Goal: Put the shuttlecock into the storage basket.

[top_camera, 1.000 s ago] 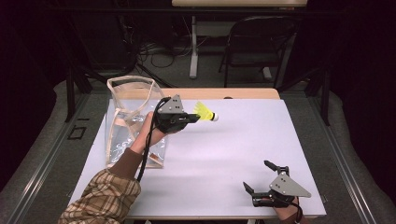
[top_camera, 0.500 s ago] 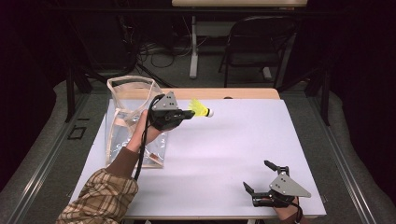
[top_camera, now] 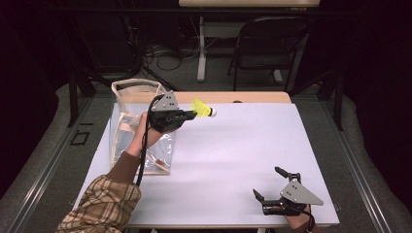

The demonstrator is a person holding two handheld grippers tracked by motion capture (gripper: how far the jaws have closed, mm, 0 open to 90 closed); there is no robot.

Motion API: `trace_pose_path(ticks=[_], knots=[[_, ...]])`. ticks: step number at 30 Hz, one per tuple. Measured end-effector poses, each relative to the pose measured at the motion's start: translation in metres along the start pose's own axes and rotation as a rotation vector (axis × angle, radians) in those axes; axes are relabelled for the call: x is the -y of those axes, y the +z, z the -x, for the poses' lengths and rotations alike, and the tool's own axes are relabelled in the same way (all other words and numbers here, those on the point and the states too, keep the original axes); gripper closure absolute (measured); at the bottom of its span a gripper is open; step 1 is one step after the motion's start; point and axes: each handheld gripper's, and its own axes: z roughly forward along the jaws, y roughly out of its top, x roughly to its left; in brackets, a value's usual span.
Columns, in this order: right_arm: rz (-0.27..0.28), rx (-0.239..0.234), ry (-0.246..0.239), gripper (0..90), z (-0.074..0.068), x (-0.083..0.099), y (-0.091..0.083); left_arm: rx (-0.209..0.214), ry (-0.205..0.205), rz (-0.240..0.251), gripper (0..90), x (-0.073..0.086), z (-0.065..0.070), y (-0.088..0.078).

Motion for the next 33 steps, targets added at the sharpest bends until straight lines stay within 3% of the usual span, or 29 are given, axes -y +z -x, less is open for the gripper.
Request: trace_pose_path(ticks=[33], knots=[[-0.001,0.004,-0.002,0.5,0.0,0.0,0.001,-0.073,-0.004,0.026,89.3,-0.007,-0.015,-0.026]])
